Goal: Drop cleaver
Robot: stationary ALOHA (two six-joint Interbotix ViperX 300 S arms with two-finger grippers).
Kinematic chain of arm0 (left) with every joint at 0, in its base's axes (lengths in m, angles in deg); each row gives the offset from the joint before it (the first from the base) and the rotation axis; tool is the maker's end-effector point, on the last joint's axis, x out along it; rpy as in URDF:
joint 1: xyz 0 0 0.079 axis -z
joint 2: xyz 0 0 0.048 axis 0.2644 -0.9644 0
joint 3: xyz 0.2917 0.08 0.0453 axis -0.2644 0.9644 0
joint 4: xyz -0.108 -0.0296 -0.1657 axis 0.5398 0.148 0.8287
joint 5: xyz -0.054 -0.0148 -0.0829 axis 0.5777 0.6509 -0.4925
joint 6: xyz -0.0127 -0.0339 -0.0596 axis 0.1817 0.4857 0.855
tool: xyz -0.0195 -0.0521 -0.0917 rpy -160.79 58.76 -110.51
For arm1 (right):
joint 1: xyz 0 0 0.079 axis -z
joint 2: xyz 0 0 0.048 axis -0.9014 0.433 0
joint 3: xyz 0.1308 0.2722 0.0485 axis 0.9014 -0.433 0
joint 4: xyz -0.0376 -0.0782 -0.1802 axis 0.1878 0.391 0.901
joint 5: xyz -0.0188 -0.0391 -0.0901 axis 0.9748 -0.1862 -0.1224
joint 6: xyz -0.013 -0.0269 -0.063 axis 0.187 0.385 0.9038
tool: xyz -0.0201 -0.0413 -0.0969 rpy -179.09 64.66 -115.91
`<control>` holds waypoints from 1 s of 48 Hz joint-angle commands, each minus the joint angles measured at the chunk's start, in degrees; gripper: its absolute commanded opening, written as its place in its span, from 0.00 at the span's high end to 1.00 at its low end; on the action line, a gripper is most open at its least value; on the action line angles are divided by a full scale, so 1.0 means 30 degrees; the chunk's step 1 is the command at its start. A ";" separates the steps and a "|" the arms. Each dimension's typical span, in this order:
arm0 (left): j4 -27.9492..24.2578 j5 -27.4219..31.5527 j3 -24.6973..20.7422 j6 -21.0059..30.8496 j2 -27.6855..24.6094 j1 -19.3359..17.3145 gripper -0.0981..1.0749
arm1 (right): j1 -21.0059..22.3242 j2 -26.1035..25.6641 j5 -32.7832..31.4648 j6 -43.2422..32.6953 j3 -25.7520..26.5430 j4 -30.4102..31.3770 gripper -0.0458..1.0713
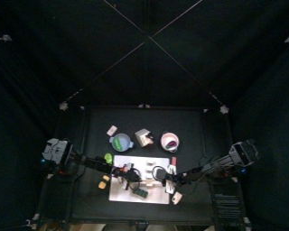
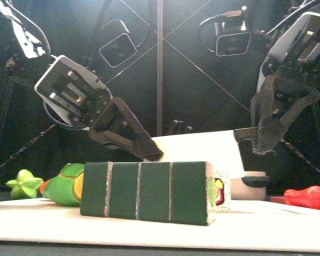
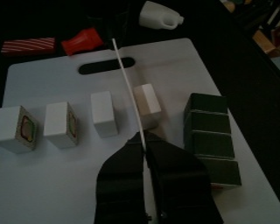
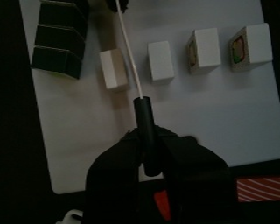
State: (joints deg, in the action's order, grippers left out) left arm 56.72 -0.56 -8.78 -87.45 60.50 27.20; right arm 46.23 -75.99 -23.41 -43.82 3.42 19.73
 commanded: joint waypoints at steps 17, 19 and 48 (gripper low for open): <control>0.2344 -0.0410 -0.0410 -0.0117 0.1113 0.0146 0.57 | 0.0234 -0.0879 0.0000 -0.0029 0.0762 0.0264 0.63; 0.2402 -0.0410 -0.0410 -0.0117 0.1172 0.0146 0.53 | 0.0234 -0.0908 -0.0059 -0.0029 0.0762 0.0264 0.63; 0.2461 -0.1348 -0.0029 -0.0088 0.2197 -0.0557 0.27 | 0.0088 -0.1758 -0.0674 -0.0205 0.0381 -0.0059 0.63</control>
State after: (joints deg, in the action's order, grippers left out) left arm 64.02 -2.84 -8.60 -87.71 65.25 26.14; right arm 46.41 -79.33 -25.25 -44.34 4.04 19.91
